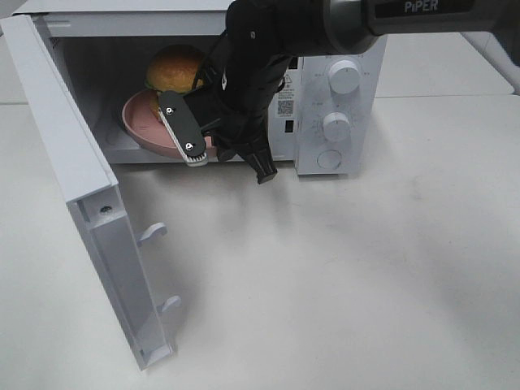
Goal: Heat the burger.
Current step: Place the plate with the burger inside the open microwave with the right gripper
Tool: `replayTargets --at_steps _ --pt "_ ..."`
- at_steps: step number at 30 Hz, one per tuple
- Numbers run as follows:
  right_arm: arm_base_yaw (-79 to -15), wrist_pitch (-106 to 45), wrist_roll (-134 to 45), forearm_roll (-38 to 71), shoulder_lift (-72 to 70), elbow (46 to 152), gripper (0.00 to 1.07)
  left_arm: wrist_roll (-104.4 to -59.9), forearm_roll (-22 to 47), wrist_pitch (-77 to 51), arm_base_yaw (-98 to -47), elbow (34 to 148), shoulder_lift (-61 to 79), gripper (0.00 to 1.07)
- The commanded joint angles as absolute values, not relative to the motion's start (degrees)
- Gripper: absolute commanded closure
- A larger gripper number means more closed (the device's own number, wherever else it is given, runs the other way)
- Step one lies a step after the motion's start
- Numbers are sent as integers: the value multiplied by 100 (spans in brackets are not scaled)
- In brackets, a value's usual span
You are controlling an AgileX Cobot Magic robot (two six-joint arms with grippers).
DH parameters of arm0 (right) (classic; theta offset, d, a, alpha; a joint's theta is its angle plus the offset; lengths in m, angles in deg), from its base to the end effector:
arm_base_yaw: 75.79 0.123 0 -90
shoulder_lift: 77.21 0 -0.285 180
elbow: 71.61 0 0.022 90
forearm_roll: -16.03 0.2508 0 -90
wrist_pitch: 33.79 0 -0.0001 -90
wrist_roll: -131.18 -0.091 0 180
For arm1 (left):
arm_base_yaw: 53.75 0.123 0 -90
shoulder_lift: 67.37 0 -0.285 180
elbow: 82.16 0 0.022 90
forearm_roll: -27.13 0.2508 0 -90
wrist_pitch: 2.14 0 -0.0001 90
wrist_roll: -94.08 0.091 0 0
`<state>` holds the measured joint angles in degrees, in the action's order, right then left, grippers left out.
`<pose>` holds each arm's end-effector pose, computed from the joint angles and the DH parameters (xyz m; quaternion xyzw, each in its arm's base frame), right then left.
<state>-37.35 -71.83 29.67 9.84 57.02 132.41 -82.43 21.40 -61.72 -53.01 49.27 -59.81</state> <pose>0.3873 0.2997 0.1841 -0.8353 0.4752 -0.1345 0.2417 -0.0047 -0.0079 0.2793 0.0218 0.8454 -0.0303 0.5329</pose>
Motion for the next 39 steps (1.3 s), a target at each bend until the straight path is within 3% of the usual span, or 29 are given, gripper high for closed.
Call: replayTargets --at_steps 1,21,26,39 --pt "-3752 -7069 2772 824 5863 13763 107 -8248 2117 -6167 -5329 4910 -6119 7" --pt "-3769 -7012 2772 715 6739 14891 107 -8248 2157 -6167 -5329 4910 -6119 7" --pt "-3832 -7000 2520 715 6906 15092 100 -8248 2186 -6167 -5329 4910 -6119 7" --pt "-3964 -6943 2297 623 6928 15057 60 -8248 2186 -6167 -5329 4910 -6119 7"
